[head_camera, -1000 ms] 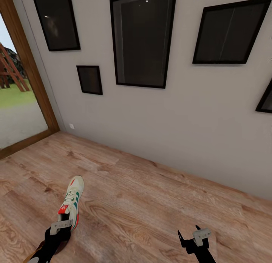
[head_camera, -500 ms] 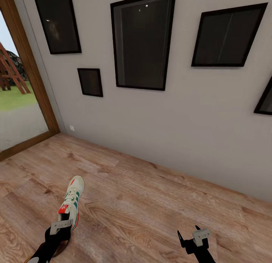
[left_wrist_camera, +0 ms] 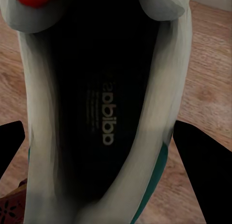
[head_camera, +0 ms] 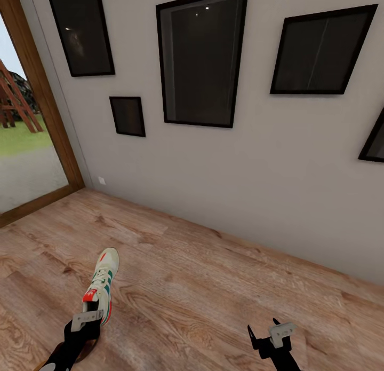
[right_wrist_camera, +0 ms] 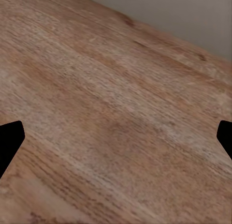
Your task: Pick up the two gym shoes and the two sandals from the corridor floor and place them onto the hallstand (shoe rack) in the corridor, making sure they are on the rack and not on the floor. Arrange them so the two gym shoes are next to each other and the two sandals are next to each other.
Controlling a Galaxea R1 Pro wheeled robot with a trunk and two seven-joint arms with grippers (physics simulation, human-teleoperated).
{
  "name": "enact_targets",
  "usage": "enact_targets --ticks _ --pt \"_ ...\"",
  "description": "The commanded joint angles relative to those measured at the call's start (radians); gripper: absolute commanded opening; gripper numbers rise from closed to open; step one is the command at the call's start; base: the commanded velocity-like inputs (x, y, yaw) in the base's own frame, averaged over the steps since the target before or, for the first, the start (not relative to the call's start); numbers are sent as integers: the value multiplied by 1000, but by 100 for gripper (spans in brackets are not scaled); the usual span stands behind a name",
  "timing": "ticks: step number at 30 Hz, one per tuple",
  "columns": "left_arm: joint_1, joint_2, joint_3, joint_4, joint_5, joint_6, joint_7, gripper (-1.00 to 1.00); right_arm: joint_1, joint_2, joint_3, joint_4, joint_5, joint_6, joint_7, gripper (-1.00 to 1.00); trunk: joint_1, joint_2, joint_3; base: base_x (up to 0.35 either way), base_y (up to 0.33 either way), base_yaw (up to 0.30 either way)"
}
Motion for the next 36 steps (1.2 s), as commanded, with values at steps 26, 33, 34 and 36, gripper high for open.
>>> enact_targets --ticks 26,33,34,36 --pt "-1 0 10 -3 -10 -5 -7 -100 0 6 -7 0 3 -3 10 100 0 0 -1 0 0 245" --pt "3 1 13 -59 -8 -6 -14 -100 0 7 -7 1 3 -3 10 100 0 0 -1 0 0 278" --pt "11 1 14 -91 -7 -4 -15 -100 0 7 -7 1 3 -3 10 100 0 0 -1 0 0 278" --pt "31 1 14 -150 -5 -1 -24 -100 0 7 -7 1 3 -3 10 100 0 0 -1 0 0 278"
